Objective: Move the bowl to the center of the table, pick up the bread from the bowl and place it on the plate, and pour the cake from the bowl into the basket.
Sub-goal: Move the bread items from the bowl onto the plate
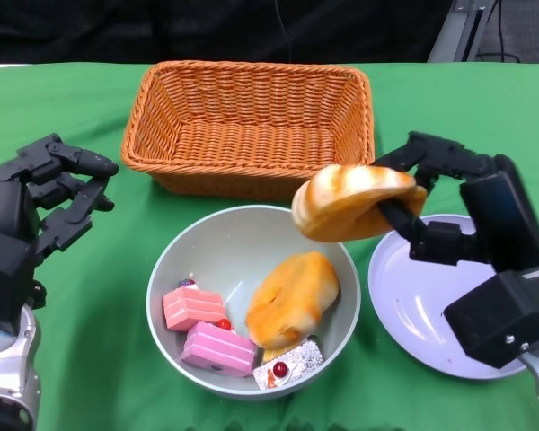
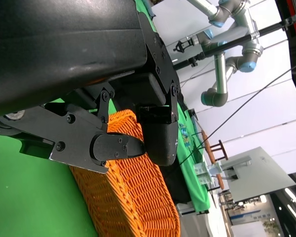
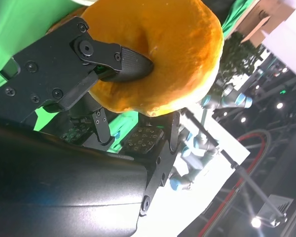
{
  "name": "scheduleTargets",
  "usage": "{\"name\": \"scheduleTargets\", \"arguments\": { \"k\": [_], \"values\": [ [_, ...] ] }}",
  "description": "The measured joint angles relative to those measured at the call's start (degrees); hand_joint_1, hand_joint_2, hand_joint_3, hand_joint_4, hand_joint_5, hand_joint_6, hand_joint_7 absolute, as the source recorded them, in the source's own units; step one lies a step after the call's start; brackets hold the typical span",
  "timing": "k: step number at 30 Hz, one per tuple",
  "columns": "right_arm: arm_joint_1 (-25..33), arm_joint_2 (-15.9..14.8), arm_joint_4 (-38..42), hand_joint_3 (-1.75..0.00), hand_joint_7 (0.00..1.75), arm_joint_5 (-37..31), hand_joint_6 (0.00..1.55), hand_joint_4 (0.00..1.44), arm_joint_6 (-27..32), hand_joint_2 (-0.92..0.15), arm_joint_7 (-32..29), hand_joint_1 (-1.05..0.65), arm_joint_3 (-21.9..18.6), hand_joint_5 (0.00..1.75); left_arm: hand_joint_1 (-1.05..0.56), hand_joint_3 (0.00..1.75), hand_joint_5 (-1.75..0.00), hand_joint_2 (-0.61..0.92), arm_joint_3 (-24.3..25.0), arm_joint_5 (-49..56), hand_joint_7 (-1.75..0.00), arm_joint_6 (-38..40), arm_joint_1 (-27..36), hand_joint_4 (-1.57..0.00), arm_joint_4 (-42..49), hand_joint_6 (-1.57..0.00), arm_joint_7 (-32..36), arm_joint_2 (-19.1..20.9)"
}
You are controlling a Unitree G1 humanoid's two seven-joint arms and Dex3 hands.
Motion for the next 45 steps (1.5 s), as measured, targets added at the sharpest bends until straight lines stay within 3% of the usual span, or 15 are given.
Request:
{"name": "scheduleTargets", "arguments": {
  "k": [4,9,21,26,38,45],
  "values": [
    [1.2,-1.3,0.0,-0.84,1.1,0.3,0.82,0.83,2.2,-0.61,-0.7,0.0,-2.7,1.65,-0.12,0.4,-1.34,0.89,0.1,-0.2,-0.99,0.1,0.0,-0.82,0.0,-0.88,0.0,0.0],
    [4.3,-2.0,-1.5,-0.8,1.13,4.7,0.78,0.82,7.8,-0.64,3.9,0.03,-5.0,1.56,-0.12,0.4,-1.33,0.89,0.1,-0.3,-0.98,0.1,0.0,-0.82,0.2,-0.89,-0.3,0.0],
    [8.6,-4.0,-8.8,-0.42,1.06,12.7,0.74,0.73,20.0,-0.86,14.2,0.04,-7.8,1.53,-0.12,0.41,-1.35,0.89,0.1,-0.3,-0.98,0.1,-0.1,-0.82,1.5,-0.88,-1.1,0.4],
    [9.2,-4.4,-10.9,-0.35,1.05,13.3,0.73,0.69,26.4,-0.91,16.3,0.03,-8.8,1.54,-0.12,0.41,-1.34,0.89,0.1,-0.4,-0.97,0.1,-0.1,-0.83,1.8,-0.89,-1.5,0.5],
    [9.3,-7.5,-14.0,-0.35,1.05,13.3,0.69,0.63,38.5,-0.92,21.6,0.05,-8.7,1.52,-0.12,0.41,-1.33,0.89,0.1,-0.3,-0.94,-0.1,-0.3,-0.84,2.3,-0.9,-1.5,0.5],
    [9.1,-10.0,-13.6,-0.31,0.97,12.5,0.68,0.59,44.5,-0.92,25.2,0.01,-6.7,1.41,-0.11,0.41,-1.33,0.89,0.1,-0.3,-0.94,-0.1,-0.4,-0.83,2.3,-0.91,-1.5,0.5]
  ]
}}
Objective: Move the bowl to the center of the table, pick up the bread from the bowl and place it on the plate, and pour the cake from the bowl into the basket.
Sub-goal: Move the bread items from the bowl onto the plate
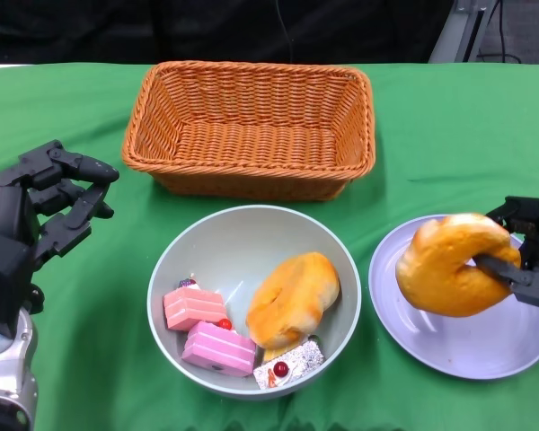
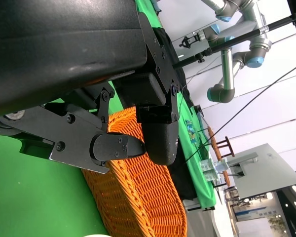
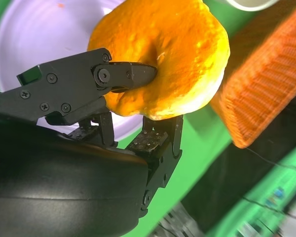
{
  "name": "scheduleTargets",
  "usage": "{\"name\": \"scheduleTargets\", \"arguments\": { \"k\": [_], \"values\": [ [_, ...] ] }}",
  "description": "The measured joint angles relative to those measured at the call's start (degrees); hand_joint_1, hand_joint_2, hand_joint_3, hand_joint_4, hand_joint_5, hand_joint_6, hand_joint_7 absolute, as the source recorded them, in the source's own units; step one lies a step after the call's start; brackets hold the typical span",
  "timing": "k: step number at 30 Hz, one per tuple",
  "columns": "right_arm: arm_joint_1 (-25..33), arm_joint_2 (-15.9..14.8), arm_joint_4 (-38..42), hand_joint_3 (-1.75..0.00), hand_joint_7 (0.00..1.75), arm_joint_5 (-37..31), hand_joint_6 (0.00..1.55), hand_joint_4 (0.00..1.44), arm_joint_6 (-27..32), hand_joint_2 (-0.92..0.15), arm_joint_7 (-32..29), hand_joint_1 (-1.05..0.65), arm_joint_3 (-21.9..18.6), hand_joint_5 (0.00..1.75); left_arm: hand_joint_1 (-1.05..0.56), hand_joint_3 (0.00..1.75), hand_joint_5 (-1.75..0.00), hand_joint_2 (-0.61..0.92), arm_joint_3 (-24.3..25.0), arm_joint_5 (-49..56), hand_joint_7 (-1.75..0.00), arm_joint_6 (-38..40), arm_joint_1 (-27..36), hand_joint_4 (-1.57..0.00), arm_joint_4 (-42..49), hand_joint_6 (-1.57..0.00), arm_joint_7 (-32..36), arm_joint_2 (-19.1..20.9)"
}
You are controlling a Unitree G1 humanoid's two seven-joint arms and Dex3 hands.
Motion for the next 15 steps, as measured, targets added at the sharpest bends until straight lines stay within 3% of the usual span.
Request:
{"name": "scheduleTargets", "arguments": {
  "k": [15],
  "values": [
    [-1.9,-0.8,4.3,-0.29,0.84,-1.7,0.72,0.6,3.0,-0.92,2.3,-0.03,2.6,1.34,-0.12,0.43,-1.33,0.88,-0.1,0.6,-0.96,0.0,0.0,-0.83,0.0,-0.9,0.7,0.0]
  ]
}}
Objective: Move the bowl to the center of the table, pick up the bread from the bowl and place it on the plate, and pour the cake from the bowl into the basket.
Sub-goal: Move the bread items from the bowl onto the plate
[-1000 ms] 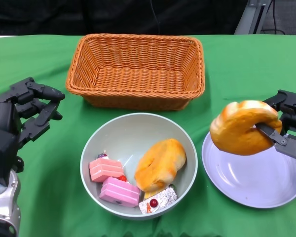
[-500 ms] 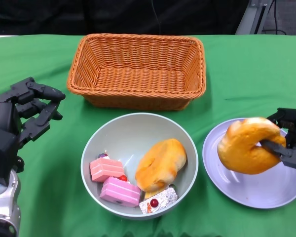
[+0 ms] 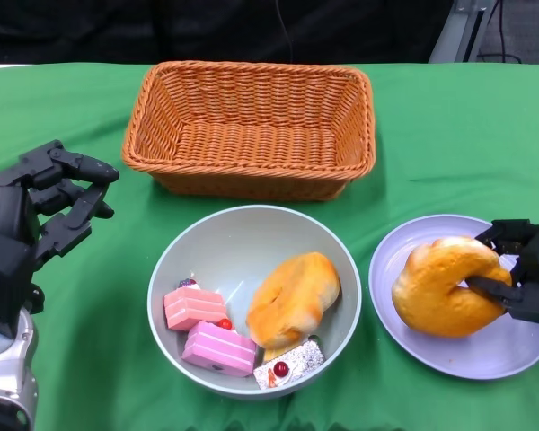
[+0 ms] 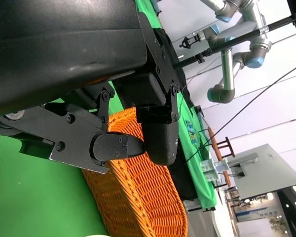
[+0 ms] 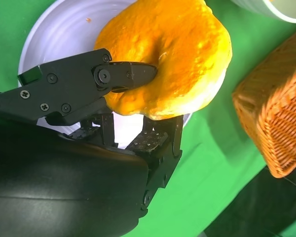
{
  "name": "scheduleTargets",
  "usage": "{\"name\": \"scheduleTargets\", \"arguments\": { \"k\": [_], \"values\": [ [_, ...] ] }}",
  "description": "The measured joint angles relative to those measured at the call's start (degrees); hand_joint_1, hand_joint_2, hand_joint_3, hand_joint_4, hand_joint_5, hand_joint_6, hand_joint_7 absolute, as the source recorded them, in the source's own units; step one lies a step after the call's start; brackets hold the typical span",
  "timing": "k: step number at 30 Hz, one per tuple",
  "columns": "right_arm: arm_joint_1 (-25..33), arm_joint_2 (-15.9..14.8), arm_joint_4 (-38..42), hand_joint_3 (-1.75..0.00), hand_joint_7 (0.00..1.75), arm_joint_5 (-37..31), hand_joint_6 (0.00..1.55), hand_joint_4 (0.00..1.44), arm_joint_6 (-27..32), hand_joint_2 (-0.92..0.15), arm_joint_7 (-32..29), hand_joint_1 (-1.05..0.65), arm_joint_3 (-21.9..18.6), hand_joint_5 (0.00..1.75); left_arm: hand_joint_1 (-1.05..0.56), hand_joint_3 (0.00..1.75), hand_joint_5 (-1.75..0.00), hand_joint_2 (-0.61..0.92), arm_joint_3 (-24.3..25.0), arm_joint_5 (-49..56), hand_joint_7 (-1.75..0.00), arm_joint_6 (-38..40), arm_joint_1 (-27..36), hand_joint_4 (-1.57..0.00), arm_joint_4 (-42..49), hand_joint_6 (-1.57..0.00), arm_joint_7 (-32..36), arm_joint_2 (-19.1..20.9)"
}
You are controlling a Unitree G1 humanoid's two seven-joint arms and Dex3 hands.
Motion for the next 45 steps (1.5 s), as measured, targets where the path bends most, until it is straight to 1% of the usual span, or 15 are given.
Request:
{"name": "scheduleTargets", "arguments": {
  "k": [9,12,13,15,17,19,21,22,23,26,31,35,41,44,45],
  "values": [
    [-1.1,-1.1,2.0,-0.28,0.78,-1.3,0.73,0.61,2.0,-0.92,1.5,-0.05,1.8,1.32,-0.11,0.43,-1.34,0.88,0.0,0.4,-0.95,0.0,0.0,-0.83,0.0,-0.9,0.0,0.0],
    [-1.3,-1.2,2.4,-0.27,0.7,-1.5,0.75,0.62,2.5,-0.92,1.7,-0.06,2.2,1.27,-0.11,0.44,-1.34,0.87,0.0,0.2,-0.94,0.0,0.0,-0.83,0.0,-0.91,0.0,0.0],
    [-1.4,-1.2,2.5,-0.26,0.62,-1.7,0.76,0.64,2.5,-0.92,1.7,-0.08,2.3,1.17,-0.11,0.44,-1.33,0.87,0.0,0.2,-0.93,0.0,0.0,-0.83,0.0,-0.91,0.0,0.0],
    [-1.4,-1.3,2.5,-0.25,0.35,-2.6,0.83,0.73,2.5,-0.92,1.4,-0.09,2.9,0.76,-0.1,0.44,-1.33,0.87,0.0,0.2,-0.93,0.0,0.0,-0.83,0.0,-0.91,0.0,0.0],
    [-1.4,-1.4,2.5,-0.23,0.19,-3.9,0.87,0.8,2.3,-0.92,0.7,-0.11,3.7,0.49,-0.11,0.44,-1.33,0.87,0.0,0.2,-0.92,0.0,0.0,-0.83,0.0,-0.91,0.0,0.0],
    [-1.4,-1.7,2.3,-0.22,0.13,-5.7,0.85,0.82,2.0,-0.92,-0.1,-0.16,4.5,0.42,-0.11,0.45,-1.34,0.87,0.0,0.2,-0.92,0.0,0.0,-0.83,0.0,-0.91,0.0,0.0],
    [-1.4,-2.3,1.5,-0.21,0.06,-8.3,0.76,0.76,2.2,-0.92,-0.7,-0.18,5.8,0.36,-0.11,0.45,-1.33,0.87,0.0,0.3,-0.91,-0.1,0.0,-0.83,0.0,-0.92,0.0,0.0],
    [-1.4,-2.6,1.0,-0.21,0.03,-9.2,0.73,0.73,2.2,-0.92,-0.8,-0.19,6.3,0.29,-0.11,0.45,-1.33,0.87,0.0,0.4,-0.91,-0.1,0.0,-0.83,0.0,-0.92,0.0,0.0],
    [-1.3,-2.7,0.3,-0.2,0.01,-10.2,0.69,0.7,2.2,-0.92,-0.9,-0.2,6.6,0.19,-0.11,0.45,-1.32,0.87,0.0,0.4,-0.91,-0.1,0.0,-0.83,0.0,-0.92,0.0,0.0],
    [-1.2,-2.9,-0.9,-0.17,0.0,-11.9,0.59,0.62,1.6,-0.92,-1.9,-0.23,6.9,0.07,-0.11,0.45,-1.32,0.87,0.0,0.5,-0.91,-0.1,0.0,-0.84,0.0,-0.92,0.0,0.0],
    [-0.4,-3.6,-2.3,-0.16,0.0,-15.2,0.47,0.55,0.3,-0.92,-2.9,-0.25,8.5,0.02,-0.11,0.45,-1.32,0.87,0.0,0.7,-0.92,-0.1,0.0,-0.83,0.0,-0.91,0.1,0.0],
    [-0.1,-3.8,-3.6,-0.17,0.0,-16.9,0.39,0.41,0.5,-0.92,-2.9,-0.29,8.9,0.0,-0.11,0.44,-1.32,0.87,0.0,0.8,-0.93,-0.1,0.0,-0.83,0.0,-0.91,0.1,0.0],
    [0.2,-3.8,-4.9,-0.13,0.0,-17.4,0.34,0.33,1.1,-0.92,-2.6,-0.31,8.9,0.0,-0.11,0.45,-1.32,0.86,0.0,0.8,-0.94,-0.1,0.0,-0.83,-0.1,-0.91,0.1,0.0],
    [0.6,-3.8,-5.0,-0.11,0.0,-17.5,0.3,0.27,0.9,-0.92,-2.7,-0.33,8.9,0.0,-0.11,0.45,-1.32,0.86,0.0,0.8,-0.94,-0.1,0.0,-0.82,-0.1,-0.9,0.1,0.0],
    [0.9,-3.8,-5.1,-0.1,0.0,-17.5,0.27,0.23,0.6,-0.92,-2.8,-0.33,8.9,0.0,-0.11,0.45,-1.32,0.87,0.0,0.9,-0.94,-0.1,0.0,-0.82,-0.1,-0.9,0.1,0.0]
  ]
}}
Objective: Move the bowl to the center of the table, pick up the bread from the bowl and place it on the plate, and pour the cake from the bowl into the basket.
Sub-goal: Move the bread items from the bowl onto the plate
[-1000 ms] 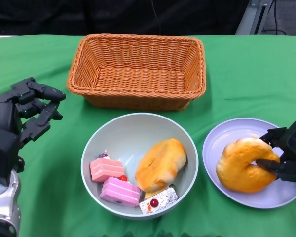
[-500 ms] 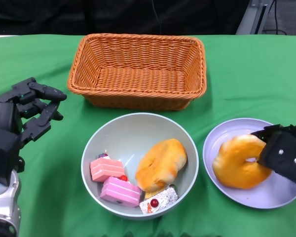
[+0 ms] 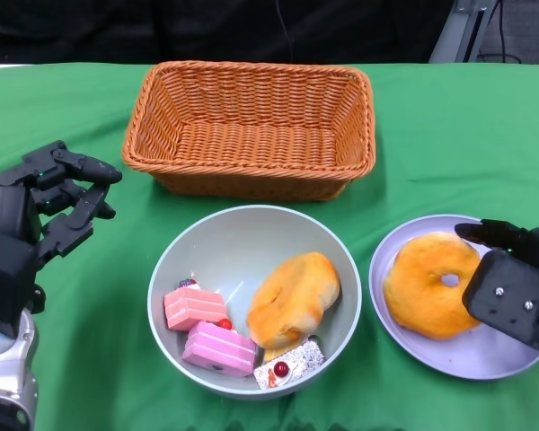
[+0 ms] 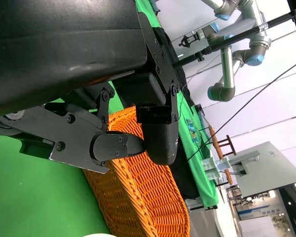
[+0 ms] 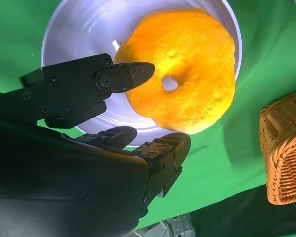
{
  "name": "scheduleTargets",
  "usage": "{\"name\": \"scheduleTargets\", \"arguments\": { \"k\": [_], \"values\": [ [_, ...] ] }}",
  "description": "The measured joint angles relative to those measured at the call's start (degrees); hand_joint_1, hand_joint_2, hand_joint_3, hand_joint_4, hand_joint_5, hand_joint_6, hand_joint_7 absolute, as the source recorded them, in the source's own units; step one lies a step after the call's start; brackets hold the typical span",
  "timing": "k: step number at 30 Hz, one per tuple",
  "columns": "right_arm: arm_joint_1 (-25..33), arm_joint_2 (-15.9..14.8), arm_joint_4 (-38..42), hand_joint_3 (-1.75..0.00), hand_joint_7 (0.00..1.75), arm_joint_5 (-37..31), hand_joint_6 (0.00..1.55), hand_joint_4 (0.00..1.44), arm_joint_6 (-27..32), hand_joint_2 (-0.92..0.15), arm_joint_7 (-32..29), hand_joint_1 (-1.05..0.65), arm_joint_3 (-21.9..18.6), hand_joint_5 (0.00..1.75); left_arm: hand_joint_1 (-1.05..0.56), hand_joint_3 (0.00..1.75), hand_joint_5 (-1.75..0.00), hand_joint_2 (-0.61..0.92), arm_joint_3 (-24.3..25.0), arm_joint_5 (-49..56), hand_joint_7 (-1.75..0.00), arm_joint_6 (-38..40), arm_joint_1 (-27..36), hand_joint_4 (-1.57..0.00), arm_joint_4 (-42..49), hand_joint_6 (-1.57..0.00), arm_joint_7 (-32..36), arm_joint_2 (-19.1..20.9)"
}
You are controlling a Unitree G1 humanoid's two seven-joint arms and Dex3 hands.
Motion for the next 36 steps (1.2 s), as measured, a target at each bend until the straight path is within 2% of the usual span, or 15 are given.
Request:
{"name": "scheduleTargets", "arguments": {
  "k": [4,8,15,19,26,36],
  "values": [
    [1.0,0.0,0.0,-0.08,0.0,-0.1,0.21,0.16,-1.9,-0.92,-1.1,-0.36,0.0,0.0,-0.11,0.44,-1.32,0.87,0.0,0.4,-0.93,0.0,0.0,-0.83,0.0,-0.9,0.0,0.0],
    [1.9,0.0,0.0,-0.05,0.0,-0.2,0.2,0.16,-6.1,-0.92,-4.0,-0.35,0.0,0.01,-0.1,0.44,-1.32,0.88,0.0,0.4,-0.93,0.0,0.0,-0.83,-0.2,-0.9,0.0,0.0],
    [3.6,0.8,2.3,-0.03,0.03,0.1,0.3,0.29,-18.9,-0.92,-13.6,-0.39,-0.6,0.07,-0.11,0.43,-1.33,0.88,-0.1,0.6,-0.94,0.0,0.0,-0.83,-0.4,-0.91,0.3,0.0],
    [3.7,0.8,2.5,-0.01,0.03,0.1,0.32,0.31,-24.3,-0.9,-15.7,-0.4,-0.9,0.07,-0.11,0.43,-1.33,0.88,-0.2,0.6,-0.93,0.0,0.0,-0.82,-0.4,-0.9,0.3,0.0],
    [5.2,0.7,-1.8,0.0,0.04,2.0,0.39,0.39,-27.4,-0.89,-13.8,-0.47,-1.7,0.09,-0.11,0.42,-1.34,0.9,-0.5,0.5,-0.94,-0.1,0.0,-0.82,-0.4,-0.9,0.3,0.0],
    [5.0,-0.6,-6.4,0.0,0.04,2.6,0.48,0.5,-32.7,-0.89,-7.2,-0.56,-1.8,0.11,-0.13,0.42,-1.31,0.89,-1.1,0.7,-0.93,-0.2,0.0,-0.84,-0.4,-0.9,0.3,0.0]
  ]
}}
